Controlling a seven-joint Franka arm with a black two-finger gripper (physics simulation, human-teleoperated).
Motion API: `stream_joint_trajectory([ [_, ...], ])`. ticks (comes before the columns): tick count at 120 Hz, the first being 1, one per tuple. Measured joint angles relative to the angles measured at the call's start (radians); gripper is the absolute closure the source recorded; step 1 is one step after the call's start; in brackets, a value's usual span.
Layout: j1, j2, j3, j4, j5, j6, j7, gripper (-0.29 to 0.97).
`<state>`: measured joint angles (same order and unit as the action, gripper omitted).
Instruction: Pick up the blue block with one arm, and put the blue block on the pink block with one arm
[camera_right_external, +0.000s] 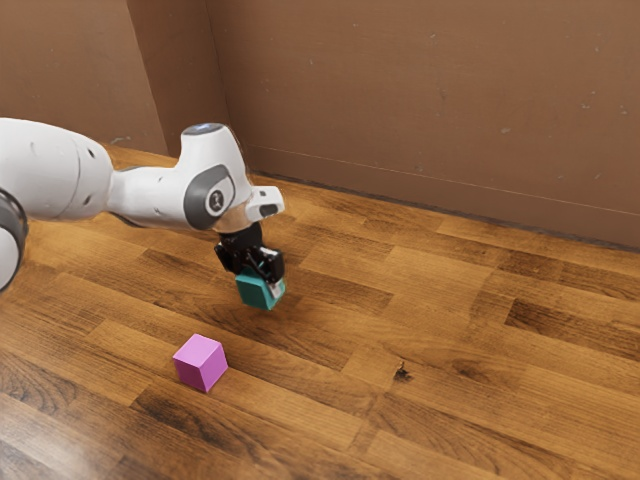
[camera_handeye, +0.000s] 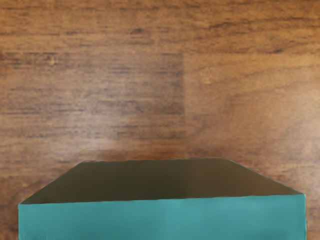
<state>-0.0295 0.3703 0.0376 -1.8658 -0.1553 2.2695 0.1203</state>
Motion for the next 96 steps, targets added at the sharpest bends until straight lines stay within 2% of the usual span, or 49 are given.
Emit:
stream_joint_trajectory([
  [18, 0.010, -0.306, 0.006, -0.360, 0.043, 0.036, -0.019, 0.32],
  [33, 0.023, -0.428, 0.007, -0.481, 0.085, 0.061, -0.038, 0.32],
  [62, -0.007, -0.486, 0.006, -0.579, 0.154, 0.090, -0.055, 0.31],
  [96, 0.018, -0.488, 0.009, -0.611, 0.166, 0.113, -0.070, 0.31],
])
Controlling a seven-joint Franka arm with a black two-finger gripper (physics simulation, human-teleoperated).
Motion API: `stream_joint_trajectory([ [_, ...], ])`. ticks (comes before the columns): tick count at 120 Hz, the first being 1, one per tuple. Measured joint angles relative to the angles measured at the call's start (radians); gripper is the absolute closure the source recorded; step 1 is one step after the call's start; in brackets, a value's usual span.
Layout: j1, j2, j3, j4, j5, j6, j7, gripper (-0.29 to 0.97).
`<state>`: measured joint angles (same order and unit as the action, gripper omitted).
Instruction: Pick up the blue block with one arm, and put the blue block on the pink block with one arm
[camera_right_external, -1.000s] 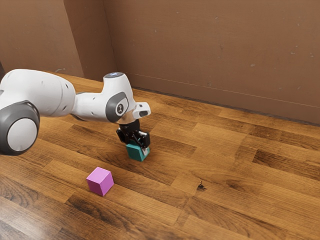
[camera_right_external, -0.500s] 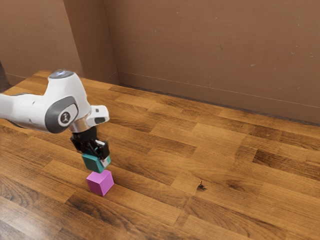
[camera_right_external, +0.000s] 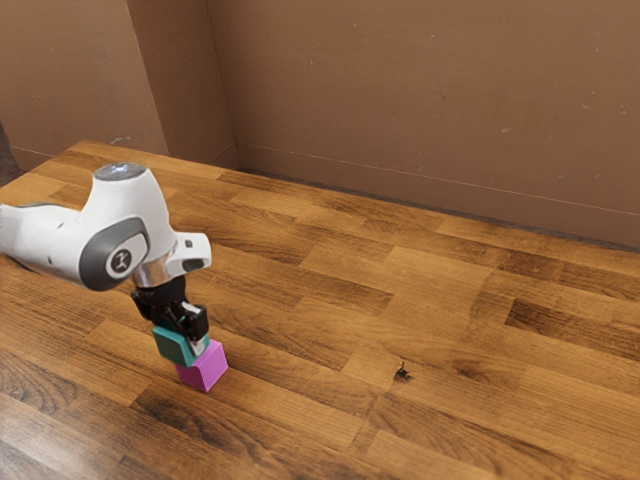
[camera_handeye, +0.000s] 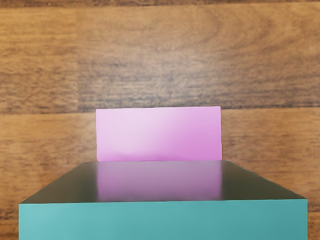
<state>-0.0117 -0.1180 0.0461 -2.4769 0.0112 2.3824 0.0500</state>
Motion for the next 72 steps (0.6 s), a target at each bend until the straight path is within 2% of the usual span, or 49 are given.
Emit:
stream_joint_trajectory([
  [34, 0.002, 0.038, -0.001, 0.004, -0.044, 0.076, -0.009, 0.31],
  [72, 0.001, 0.038, 0.000, -0.001, -0.052, 0.092, 0.000, 0.31],
])
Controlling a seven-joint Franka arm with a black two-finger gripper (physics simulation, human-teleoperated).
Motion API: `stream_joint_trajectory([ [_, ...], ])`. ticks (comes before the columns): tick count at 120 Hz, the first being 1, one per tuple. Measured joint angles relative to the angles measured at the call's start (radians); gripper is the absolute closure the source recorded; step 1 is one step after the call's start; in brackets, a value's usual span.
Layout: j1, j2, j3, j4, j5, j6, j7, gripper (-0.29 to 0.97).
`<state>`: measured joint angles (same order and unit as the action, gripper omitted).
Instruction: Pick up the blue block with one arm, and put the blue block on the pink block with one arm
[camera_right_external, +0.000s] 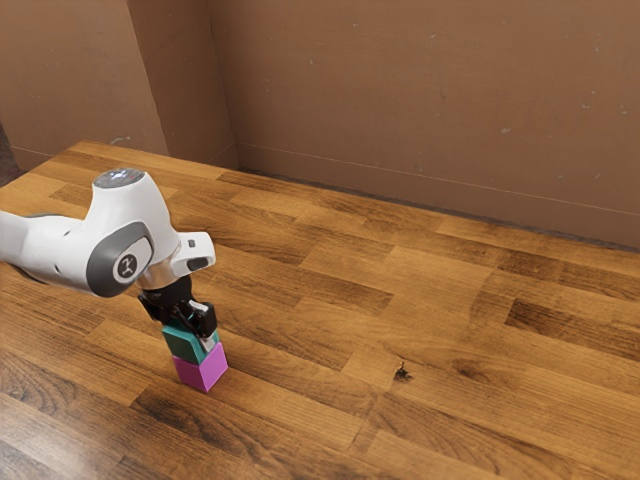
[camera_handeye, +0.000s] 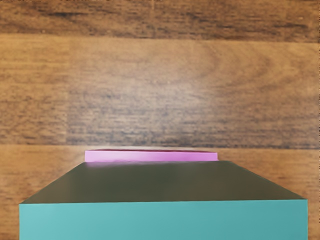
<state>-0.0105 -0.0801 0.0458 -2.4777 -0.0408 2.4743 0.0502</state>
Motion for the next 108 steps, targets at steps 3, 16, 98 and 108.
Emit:
stream_joint_trajectory([
  [3, -0.001, 0.000, 0.000, 0.000, 0.000, 0.000, 0.003, 0.31],
  [16, -0.004, -0.004, 0.000, 0.000, 0.000, -0.002, 0.020, 0.31],
  [98, 0.003, -0.003, 0.002, -0.009, -0.039, 0.003, 0.073, 0.27],
  [108, 0.003, -0.003, 0.002, -0.009, -0.046, 0.003, 0.081, 0.22],
])
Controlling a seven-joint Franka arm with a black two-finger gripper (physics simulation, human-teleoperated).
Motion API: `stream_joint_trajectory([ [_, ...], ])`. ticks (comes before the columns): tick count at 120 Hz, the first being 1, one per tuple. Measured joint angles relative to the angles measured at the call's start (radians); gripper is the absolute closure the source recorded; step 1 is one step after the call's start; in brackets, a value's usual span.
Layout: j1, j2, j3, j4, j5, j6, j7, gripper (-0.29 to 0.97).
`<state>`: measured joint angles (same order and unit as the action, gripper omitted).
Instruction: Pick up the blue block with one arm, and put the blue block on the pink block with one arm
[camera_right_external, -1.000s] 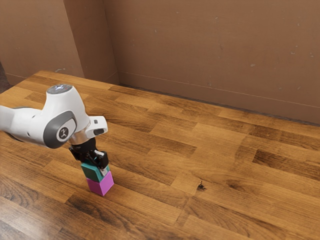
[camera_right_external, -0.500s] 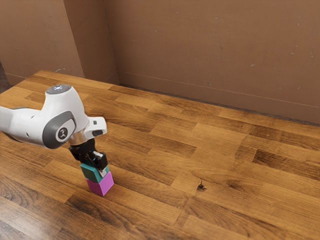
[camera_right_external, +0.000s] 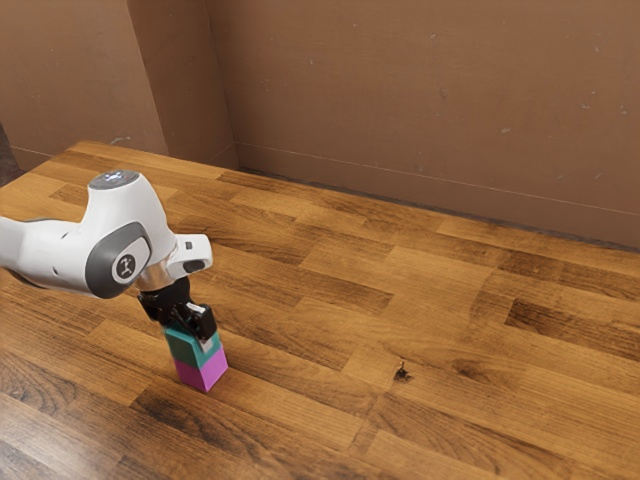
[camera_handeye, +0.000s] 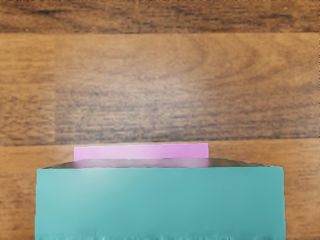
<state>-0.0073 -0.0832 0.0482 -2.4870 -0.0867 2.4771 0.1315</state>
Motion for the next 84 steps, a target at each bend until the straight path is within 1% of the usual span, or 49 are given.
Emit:
stream_joint_trajectory([
  [19, -0.001, -0.006, 0.000, 0.000, -0.005, -0.001, 0.012, 0.11],
  [32, -0.003, -0.045, 0.006, -0.001, -0.006, -0.004, 0.019, 0.08],
  [55, -0.009, -0.143, 0.014, -0.001, -0.002, -0.009, 0.030, 0.04],
  [84, -0.002, -0.160, 0.016, 0.001, 0.003, -0.010, 0.016, 0.03],
])
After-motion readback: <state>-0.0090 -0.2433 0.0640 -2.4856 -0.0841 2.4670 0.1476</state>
